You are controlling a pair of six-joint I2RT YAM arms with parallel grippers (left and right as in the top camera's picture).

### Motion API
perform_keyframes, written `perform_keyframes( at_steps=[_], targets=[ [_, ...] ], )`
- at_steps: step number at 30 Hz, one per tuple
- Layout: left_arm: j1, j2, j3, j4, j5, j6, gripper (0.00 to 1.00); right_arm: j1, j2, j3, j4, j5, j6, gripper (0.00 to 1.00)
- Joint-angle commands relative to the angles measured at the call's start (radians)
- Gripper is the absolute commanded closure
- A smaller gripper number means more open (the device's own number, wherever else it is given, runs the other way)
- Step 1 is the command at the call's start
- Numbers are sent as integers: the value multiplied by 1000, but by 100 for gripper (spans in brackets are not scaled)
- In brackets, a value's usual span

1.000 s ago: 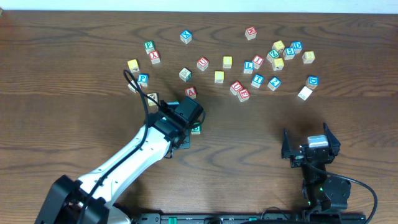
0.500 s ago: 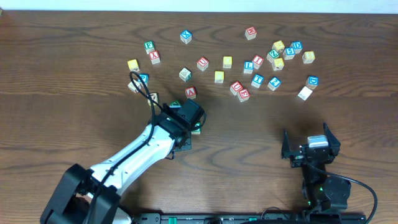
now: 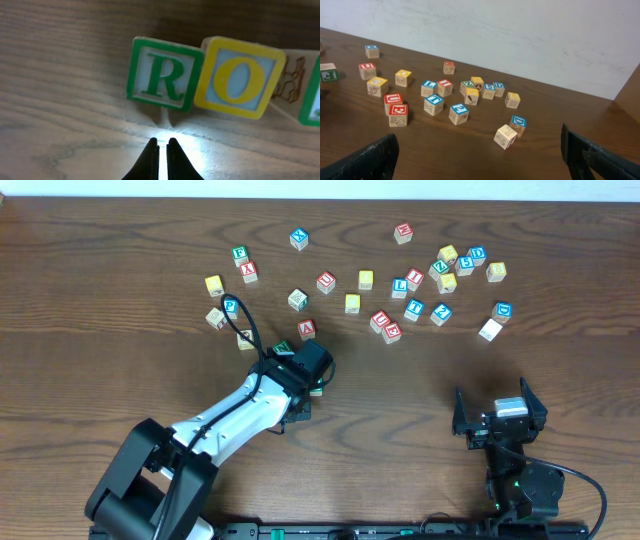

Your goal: Spell out ROBOT

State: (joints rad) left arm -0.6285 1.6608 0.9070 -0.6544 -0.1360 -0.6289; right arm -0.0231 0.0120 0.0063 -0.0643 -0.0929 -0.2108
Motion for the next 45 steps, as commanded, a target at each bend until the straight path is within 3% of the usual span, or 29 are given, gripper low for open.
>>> perform_keyframes(
  at_steps=[1, 45],
  targets=[
    [4, 8, -15, 11, -3, -8, 93, -3, -5, -1, -5, 4, 16, 1],
    [4, 8, -15, 92, -41, 7, 93, -3, -5, -1, -5, 4, 16, 1]
  ],
)
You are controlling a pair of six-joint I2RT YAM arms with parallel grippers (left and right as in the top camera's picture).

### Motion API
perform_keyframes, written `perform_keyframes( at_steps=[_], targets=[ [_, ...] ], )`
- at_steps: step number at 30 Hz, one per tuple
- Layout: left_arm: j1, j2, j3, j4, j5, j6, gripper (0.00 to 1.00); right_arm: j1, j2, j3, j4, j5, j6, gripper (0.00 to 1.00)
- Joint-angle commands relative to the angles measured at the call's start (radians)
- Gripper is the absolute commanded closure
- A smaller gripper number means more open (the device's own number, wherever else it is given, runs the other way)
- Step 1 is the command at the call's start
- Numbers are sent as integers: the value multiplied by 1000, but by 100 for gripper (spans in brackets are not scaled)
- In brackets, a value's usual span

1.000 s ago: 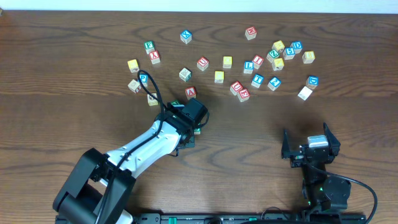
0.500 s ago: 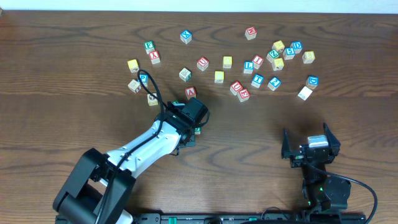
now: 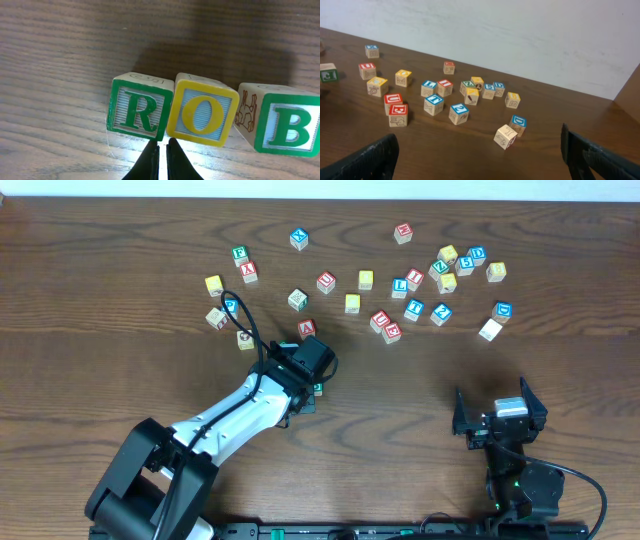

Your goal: Spell out ROBOT

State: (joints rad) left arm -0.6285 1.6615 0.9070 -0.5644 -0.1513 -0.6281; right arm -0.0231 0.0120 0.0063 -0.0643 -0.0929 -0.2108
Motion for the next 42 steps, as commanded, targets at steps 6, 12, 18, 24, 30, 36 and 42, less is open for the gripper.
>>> perform_keyframes(
  at_steps=[6, 12, 18, 24, 30, 36, 42],
  targets=[
    [4, 8, -15, 8, -26, 7, 93, -3, -5, -1, -5, 4, 16, 1],
    [4, 8, -15, 10, -45, 7, 92, -3, -5, -1, -5, 4, 16, 1],
    [4, 8, -15, 13, -45, 7, 92, -3, -5, -1, -5, 4, 16, 1],
    [4, 8, -15, 14, -45, 6, 92, -3, -5, -1, -5, 4, 16, 1],
    [4, 8, -15, 17, -45, 7, 92, -3, -5, -1, -5, 4, 16, 1],
    [4, 8, -15, 20, -43, 6, 92, -3, -5, -1, -5, 4, 16, 1],
    [3, 8, -15, 1, 20, 6, 93, -3, -5, -1, -5, 4, 16, 1]
  ],
)
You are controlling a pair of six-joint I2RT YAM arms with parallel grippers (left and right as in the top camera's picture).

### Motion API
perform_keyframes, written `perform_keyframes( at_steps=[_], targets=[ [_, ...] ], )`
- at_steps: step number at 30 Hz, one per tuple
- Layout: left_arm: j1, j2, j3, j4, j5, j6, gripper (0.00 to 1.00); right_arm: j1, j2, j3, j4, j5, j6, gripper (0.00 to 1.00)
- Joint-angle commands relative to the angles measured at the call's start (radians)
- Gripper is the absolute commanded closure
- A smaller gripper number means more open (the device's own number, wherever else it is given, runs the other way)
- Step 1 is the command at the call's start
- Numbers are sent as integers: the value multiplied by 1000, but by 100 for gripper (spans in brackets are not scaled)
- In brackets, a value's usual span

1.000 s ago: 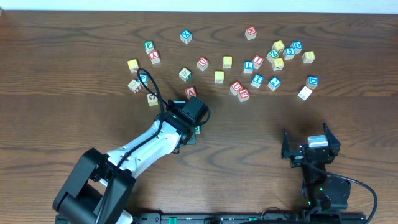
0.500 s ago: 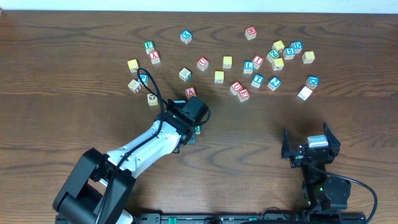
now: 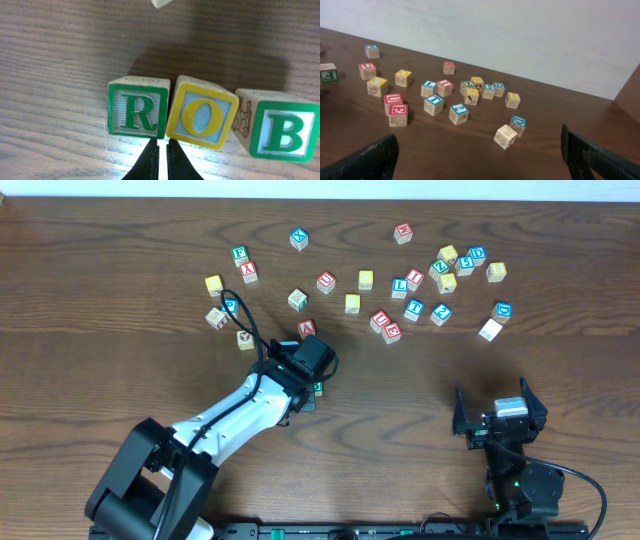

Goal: Spell out ROBOT
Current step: 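Retract the left gripper back and left away from the ROB row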

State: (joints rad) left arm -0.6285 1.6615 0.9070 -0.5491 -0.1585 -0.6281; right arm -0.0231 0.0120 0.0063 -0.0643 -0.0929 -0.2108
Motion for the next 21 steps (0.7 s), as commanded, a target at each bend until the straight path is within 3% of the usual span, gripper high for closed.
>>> perform_keyframes(
  at_steps=[1, 14, 21],
  targets=[
    [3, 8, -15, -18, 30, 6, 92, -3, -5, -1, -5, 5, 16, 1],
    [3, -11, -15, -44, 44, 6, 93, -3, -5, -1, -5, 4, 16, 1],
    [3, -135, -14, -83, 47, 7, 93, -3, -5, -1, -5, 4, 16, 1]
  ],
)
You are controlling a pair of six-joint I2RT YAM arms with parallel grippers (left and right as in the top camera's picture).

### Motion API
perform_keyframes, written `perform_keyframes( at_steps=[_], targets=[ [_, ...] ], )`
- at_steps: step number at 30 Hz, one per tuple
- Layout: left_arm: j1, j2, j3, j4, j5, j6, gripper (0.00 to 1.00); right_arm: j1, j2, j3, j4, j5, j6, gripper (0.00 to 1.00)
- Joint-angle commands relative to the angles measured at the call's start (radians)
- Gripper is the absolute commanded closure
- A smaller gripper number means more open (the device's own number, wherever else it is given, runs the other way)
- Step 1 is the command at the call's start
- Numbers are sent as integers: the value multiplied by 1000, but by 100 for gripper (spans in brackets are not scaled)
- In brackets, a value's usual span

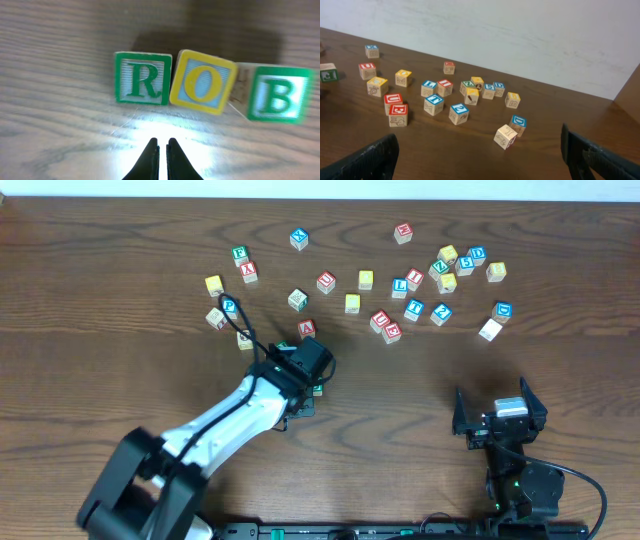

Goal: Spell out ROBOT
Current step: 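Retract the left gripper back and left away from the ROB row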

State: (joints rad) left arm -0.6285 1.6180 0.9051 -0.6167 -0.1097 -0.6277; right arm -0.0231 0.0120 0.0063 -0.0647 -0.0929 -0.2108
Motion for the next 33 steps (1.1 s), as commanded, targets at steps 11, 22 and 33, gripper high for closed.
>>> perform_keyframes(
  at_steps=[11, 22, 33],
  targets=[
    [4, -397, -13, -38, -3, 68, 93, -3, -5, -1, -5, 4, 16, 1],
    [97, -557, 12, -98, -2, 241, 92, -3, -5, -1, -5, 4, 16, 1],
    [392, -719, 30, -207, 85, 410, 92, -3, -5, -1, -5, 4, 16, 1]
  ],
)
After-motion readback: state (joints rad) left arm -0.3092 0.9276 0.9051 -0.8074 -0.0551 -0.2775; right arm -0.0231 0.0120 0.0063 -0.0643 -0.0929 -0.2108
